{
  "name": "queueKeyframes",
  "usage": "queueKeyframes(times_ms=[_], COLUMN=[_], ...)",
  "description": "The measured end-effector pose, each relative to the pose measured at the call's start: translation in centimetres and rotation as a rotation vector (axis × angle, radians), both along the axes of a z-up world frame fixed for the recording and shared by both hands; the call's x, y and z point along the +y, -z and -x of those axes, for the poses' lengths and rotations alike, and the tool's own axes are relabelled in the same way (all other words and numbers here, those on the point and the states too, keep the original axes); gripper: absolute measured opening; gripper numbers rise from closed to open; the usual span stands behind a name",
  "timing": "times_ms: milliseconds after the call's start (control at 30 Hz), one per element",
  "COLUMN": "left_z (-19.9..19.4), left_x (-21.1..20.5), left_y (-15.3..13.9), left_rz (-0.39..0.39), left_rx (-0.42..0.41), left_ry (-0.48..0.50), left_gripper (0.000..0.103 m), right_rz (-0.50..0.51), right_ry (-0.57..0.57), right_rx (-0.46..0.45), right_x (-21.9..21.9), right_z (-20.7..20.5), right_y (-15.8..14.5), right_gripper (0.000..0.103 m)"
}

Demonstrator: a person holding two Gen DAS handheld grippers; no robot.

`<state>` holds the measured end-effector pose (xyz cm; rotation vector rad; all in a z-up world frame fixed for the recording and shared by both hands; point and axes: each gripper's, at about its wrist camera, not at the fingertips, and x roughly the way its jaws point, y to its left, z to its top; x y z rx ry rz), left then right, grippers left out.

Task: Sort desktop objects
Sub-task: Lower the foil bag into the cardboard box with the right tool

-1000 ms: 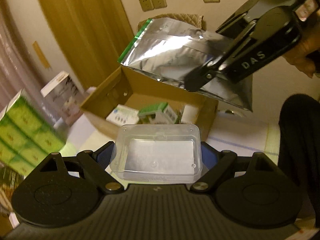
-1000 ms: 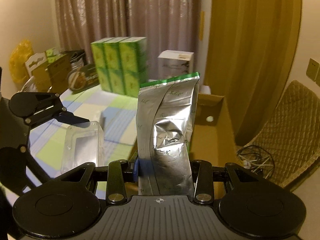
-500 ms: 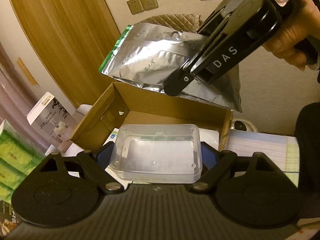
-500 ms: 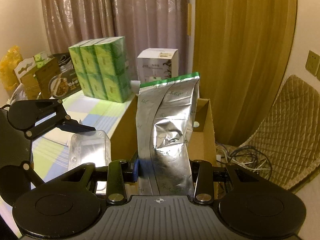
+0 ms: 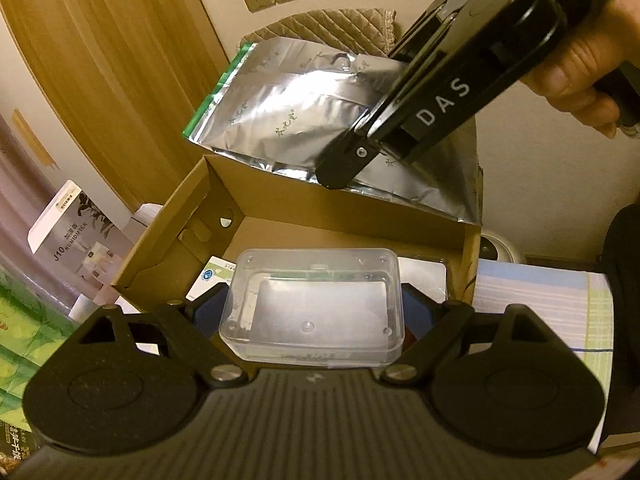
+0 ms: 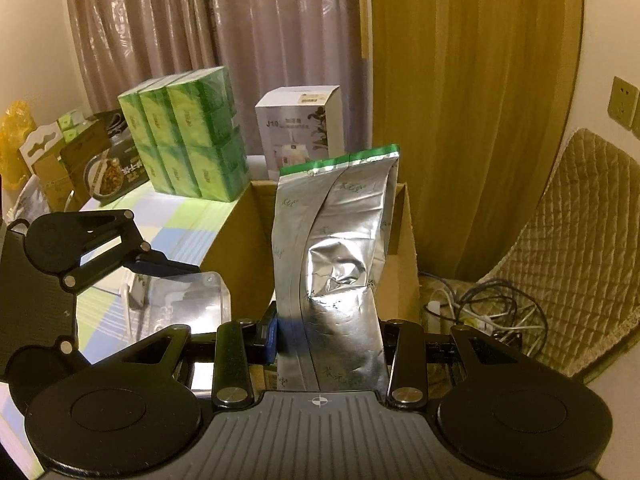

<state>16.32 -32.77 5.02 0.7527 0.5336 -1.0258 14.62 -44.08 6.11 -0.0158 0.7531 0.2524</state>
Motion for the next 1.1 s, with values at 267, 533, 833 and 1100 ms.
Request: queueKeyframes(times_ms=[267, 533, 833, 1100], left_z=[-0.3, -0.4, -0.3, -0.6], left_x=[-0.4, -0.4, 0.3, 2.5], left_y=[0.4, 0.6, 0.5, -0.5], left_rz=[-0.005, -0.013, -0.008, 0.048], left_rx=[0.003, -0.014, -0.032, -0.015], left_ry=[0.002, -0.014, -0.055, -0.188], left_gripper=[0.087, 0.09, 0.091, 0.091], right_rz=[0.0, -0.001, -0.009, -0.008], right_ry=[0.006, 0.009, 0.015, 0.017], right_rx=[0.008, 0.01, 0.021, 0.039], right_x=[-0.2, -0.2, -0.4, -0.3], right_z=[-0.2, 0.0, 0.5, 0.3], right_y=[0.4, 0.5, 1.0, 1.5], right_gripper=[0.036, 0.036, 0.036, 0.036])
